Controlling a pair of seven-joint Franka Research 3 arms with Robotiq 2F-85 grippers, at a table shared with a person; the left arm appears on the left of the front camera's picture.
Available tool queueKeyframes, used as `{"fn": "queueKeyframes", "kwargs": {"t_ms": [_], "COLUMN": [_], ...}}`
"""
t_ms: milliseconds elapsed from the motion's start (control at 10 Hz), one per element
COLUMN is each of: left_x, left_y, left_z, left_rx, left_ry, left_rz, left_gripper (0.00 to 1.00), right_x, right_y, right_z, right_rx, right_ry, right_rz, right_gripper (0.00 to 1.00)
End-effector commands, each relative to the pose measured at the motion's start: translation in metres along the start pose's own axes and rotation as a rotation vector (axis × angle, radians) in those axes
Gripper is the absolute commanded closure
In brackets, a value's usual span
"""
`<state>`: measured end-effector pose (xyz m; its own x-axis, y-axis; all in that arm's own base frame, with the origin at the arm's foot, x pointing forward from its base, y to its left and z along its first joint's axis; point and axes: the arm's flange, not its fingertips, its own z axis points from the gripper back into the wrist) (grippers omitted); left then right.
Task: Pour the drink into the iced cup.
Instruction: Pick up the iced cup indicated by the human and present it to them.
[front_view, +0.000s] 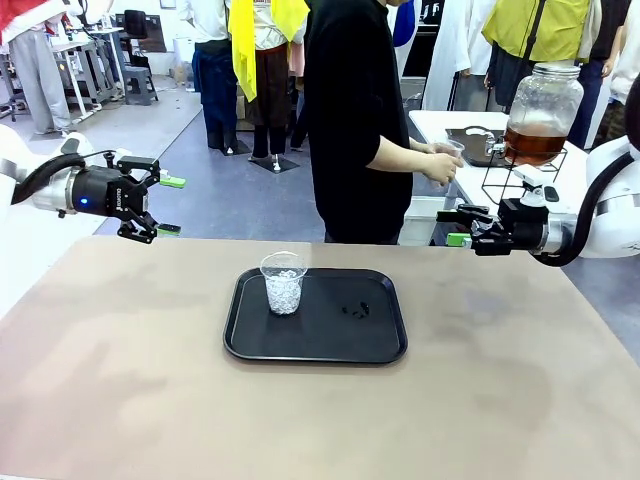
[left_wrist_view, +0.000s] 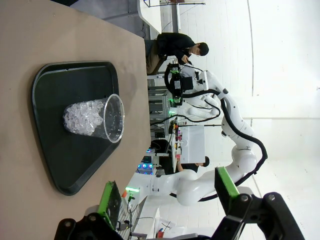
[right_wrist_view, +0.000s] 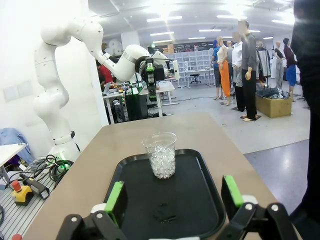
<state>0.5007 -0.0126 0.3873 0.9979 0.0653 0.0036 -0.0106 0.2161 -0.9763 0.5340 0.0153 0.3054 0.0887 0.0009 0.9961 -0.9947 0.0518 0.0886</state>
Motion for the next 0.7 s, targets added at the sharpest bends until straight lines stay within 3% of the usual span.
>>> {"fn": "queueKeyframes", "kwargs": {"t_ms": [0,600], "left_x": [-0.0015,-0.0015], "left_y": [-0.0017,-0.0017], "left_z": [-0.0001,-0.0001], "left_rx": [0.003,0.003], "left_ry": [-0.005,-0.005], "left_rz": [-0.003,-0.003], "left_gripper": [0.0,0.0], "right_x": [0.003,0.003], "right_y": [-0.0019,-0.0019], "right_z": [0.0002,0.0002], "right_rx": [0.001,0.001], "right_ry": [0.0,0.0], "right_rz": [0.007,0.007], "right_gripper": [0.0,0.0]}}
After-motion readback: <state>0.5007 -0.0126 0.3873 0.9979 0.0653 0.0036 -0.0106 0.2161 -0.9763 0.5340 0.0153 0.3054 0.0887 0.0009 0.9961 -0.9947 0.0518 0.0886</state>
